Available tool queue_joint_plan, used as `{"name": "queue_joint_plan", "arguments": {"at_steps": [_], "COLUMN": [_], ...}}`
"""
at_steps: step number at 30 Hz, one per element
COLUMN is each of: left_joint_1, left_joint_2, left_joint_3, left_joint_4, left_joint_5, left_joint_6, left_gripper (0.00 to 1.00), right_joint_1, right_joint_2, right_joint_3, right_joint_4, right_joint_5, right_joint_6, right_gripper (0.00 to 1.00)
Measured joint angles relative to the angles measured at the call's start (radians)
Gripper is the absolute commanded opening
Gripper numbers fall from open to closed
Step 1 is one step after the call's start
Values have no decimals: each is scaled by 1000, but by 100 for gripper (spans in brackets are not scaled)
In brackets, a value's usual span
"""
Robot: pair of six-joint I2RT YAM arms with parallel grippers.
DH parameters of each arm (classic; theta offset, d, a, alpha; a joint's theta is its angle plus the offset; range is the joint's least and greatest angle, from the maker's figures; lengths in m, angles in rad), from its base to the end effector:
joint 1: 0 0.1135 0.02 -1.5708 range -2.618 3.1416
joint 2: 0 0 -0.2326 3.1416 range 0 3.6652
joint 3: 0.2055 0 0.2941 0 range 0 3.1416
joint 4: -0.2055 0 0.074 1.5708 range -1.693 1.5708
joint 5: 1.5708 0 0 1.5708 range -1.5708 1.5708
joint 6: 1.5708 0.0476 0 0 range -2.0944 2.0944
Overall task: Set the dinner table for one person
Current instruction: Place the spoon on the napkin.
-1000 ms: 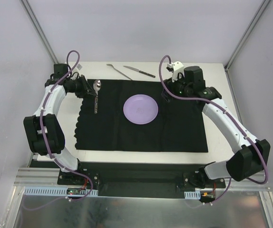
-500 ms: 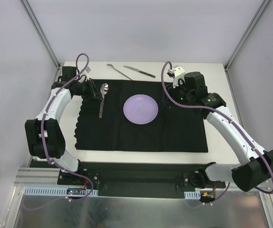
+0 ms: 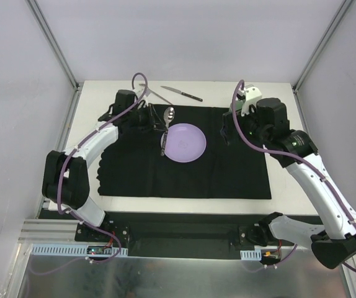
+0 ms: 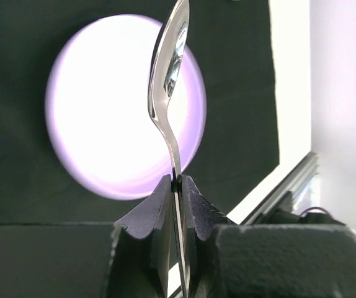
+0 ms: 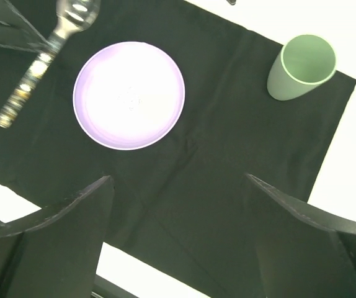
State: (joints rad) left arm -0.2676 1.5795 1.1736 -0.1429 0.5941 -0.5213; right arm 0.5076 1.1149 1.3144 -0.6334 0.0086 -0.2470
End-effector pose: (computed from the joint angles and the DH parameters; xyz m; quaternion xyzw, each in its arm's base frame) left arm 0.3855 -0.1333 0.2284 0.0365 0.8455 -0.4154 0.3336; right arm 0.2608 0.1446 0.3871 -0.3083 0.7843 0.0664 0.5342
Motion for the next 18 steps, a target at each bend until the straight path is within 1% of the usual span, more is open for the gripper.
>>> {"name": "queue_joint_plan", "arguments": {"at_steps": [3, 11, 18], "left_joint_1": [-59, -140, -265], "left_joint_2": [42, 105, 188], "left_joint_3": [0, 0, 17], "left_joint_4": [91, 217, 309], "left_joint_5": [-9, -63, -143], "left_joint_6": [-68, -187, -253], "left_gripper": [0, 0, 0], "right_joint_1": [0, 0, 0], "right_joint_2": [-15, -28, -65], "right_joint_3": [12, 12, 12], "right_joint_4": [-21, -81, -98], "right_joint_5": [18, 45, 63], "right_joint_6": [14, 48, 57], "right_gripper": [89, 89, 90]}}
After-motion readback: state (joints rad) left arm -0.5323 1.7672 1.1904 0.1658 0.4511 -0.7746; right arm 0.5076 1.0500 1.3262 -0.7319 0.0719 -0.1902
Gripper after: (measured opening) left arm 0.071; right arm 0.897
